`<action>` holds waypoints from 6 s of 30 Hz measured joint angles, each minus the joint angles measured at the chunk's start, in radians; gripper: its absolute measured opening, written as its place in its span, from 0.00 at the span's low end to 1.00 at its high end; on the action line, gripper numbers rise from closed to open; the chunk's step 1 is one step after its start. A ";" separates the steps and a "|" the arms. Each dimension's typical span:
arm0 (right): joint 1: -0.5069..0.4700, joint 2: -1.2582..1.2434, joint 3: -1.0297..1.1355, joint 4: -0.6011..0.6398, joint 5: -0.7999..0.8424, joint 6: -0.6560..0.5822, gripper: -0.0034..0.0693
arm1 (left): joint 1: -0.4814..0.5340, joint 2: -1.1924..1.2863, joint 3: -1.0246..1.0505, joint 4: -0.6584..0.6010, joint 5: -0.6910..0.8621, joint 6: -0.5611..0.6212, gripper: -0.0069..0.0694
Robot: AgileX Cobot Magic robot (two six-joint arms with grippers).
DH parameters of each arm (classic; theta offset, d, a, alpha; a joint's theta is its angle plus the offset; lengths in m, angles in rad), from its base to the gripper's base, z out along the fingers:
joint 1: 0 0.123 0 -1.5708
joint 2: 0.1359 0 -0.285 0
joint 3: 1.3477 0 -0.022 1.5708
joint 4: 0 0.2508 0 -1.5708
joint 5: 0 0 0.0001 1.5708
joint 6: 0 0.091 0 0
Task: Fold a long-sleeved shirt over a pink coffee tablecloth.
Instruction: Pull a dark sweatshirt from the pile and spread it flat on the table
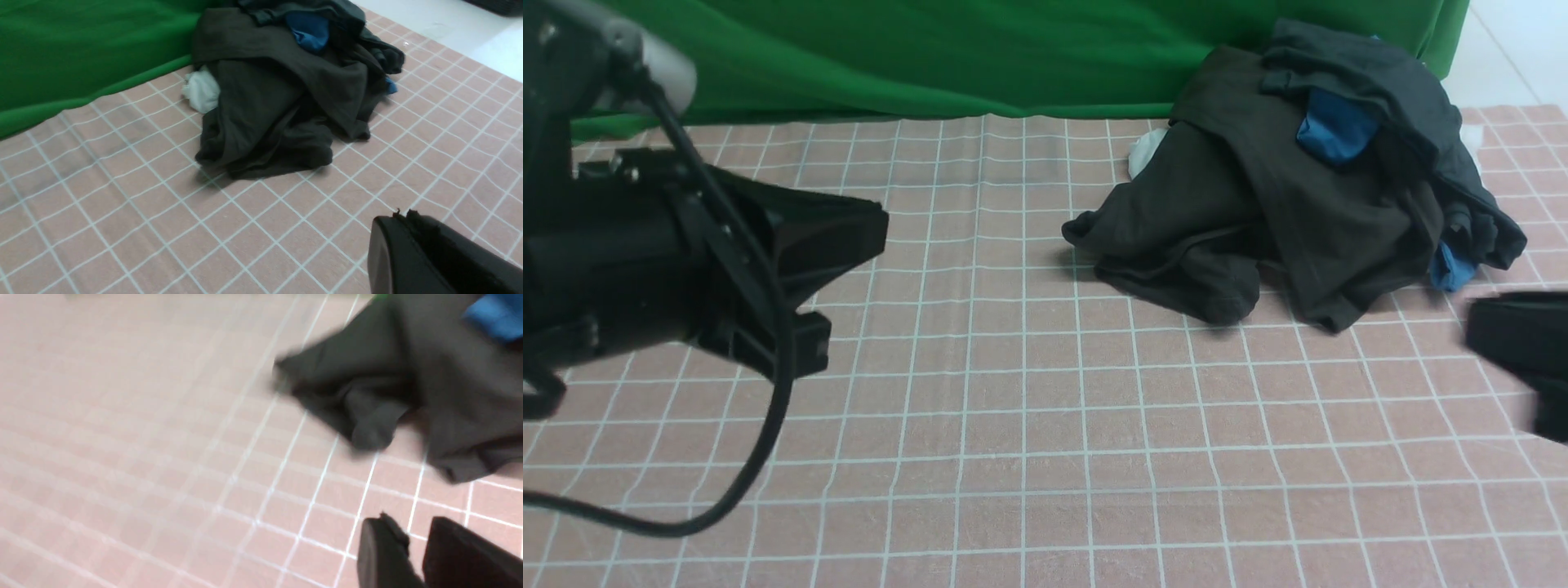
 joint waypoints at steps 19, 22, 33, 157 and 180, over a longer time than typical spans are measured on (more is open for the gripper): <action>-0.264 0.777 -0.418 0.008 -0.093 -0.139 0.82 | 0.000 -0.076 -0.002 0.031 0.041 0.048 0.12; -0.237 0.869 -0.459 -0.032 -0.179 -0.139 0.95 | 0.000 -0.076 0.003 0.047 0.032 0.048 0.12; -0.237 1.141 -0.624 -0.221 -0.318 -0.139 0.95 | 0.000 -0.076 0.004 0.054 0.050 0.048 0.12; 0.403 0.304 -0.158 -0.052 0.098 -0.328 0.76 | -0.229 0.633 0.129 0.847 -0.057 -0.289 0.28; 0.400 0.304 -0.158 -0.072 0.111 -0.283 0.76 | -0.029 0.599 0.041 0.895 -0.018 -0.572 0.16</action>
